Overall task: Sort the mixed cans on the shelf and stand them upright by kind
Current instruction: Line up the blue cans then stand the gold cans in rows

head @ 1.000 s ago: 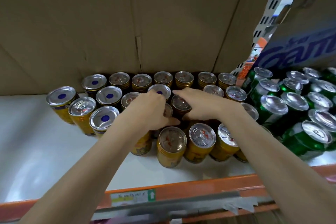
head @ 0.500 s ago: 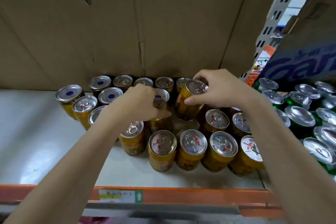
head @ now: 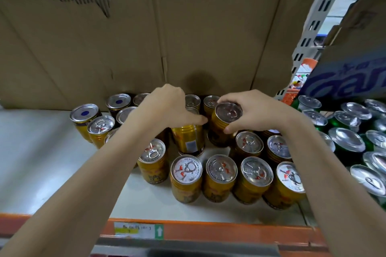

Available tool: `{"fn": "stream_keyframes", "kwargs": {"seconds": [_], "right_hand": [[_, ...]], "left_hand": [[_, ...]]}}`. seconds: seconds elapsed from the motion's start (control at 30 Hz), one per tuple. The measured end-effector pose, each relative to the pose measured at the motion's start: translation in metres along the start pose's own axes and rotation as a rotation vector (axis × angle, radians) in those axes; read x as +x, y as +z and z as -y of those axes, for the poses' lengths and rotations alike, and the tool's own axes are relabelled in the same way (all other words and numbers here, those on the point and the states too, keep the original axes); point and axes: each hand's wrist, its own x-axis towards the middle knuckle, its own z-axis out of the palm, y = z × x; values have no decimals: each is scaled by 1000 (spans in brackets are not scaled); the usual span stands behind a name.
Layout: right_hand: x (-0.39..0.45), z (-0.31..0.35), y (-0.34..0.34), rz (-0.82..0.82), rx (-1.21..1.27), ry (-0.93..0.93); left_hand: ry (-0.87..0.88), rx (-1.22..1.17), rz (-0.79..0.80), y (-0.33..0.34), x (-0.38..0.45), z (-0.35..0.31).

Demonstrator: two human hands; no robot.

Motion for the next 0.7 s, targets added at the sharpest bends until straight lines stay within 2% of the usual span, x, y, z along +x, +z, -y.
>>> {"fn": "stream_keyframes", "kwargs": {"seconds": [0.17,0.33,0.43,0.7], "right_hand": [[2,-1,6,99,-19,-9],[11,-4,17,183,-46,-5],[16,-3,24,224,-74,-15],[25,-1,34,285,-69,37]], "left_hand": [[165,61,143,18,3,7],[395,-8,303,24,3,12],[476,-17,333,28,5,17],[515,-34,304,25,2,24]]}}
